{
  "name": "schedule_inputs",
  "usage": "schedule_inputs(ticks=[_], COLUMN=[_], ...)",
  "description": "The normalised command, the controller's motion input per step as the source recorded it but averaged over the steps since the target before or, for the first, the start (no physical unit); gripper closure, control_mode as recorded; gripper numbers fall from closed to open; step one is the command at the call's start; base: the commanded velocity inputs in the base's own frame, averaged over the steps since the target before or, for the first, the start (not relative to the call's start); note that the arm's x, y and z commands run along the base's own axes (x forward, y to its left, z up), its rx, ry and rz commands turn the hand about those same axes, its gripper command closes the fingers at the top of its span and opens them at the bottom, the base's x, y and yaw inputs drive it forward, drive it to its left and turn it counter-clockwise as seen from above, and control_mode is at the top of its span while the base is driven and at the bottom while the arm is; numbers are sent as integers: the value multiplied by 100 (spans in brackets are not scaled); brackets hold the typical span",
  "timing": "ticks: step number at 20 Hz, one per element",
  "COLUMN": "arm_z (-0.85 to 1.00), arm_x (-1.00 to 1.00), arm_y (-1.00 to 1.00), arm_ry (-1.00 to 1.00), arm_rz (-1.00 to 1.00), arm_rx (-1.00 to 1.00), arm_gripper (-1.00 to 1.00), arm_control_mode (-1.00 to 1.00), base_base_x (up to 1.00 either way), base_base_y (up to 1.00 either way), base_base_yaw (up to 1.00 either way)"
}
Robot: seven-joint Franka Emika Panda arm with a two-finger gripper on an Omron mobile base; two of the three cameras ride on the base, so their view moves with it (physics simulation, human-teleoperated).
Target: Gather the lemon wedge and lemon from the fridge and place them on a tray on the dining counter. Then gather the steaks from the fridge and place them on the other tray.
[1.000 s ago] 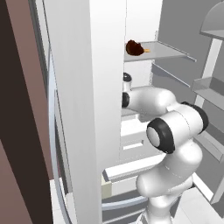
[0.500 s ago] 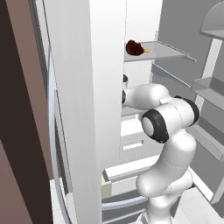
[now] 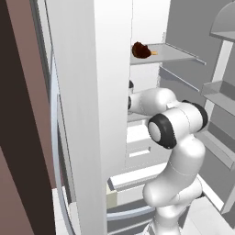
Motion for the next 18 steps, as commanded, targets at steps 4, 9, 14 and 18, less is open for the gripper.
schedule_inputs(ticks=[4, 9, 14, 18], arm_z=[-15, -14, -17, -15], arm_x=[0, 0, 2, 7], arm_y=[5, 6, 12, 17], arm_ry=[0, 0, 0, 0], arm_rz=[0, 0, 0, 0], arm_rx=[0, 0, 0, 0], arm_gripper=[-100, -100, 100, 100], arm_control_mode=[-100, -100, -100, -100], base_base_x=[0, 0, 0, 0], base_base_y=[0, 0, 0, 0], base_base_yaw=[0, 0, 0, 0])
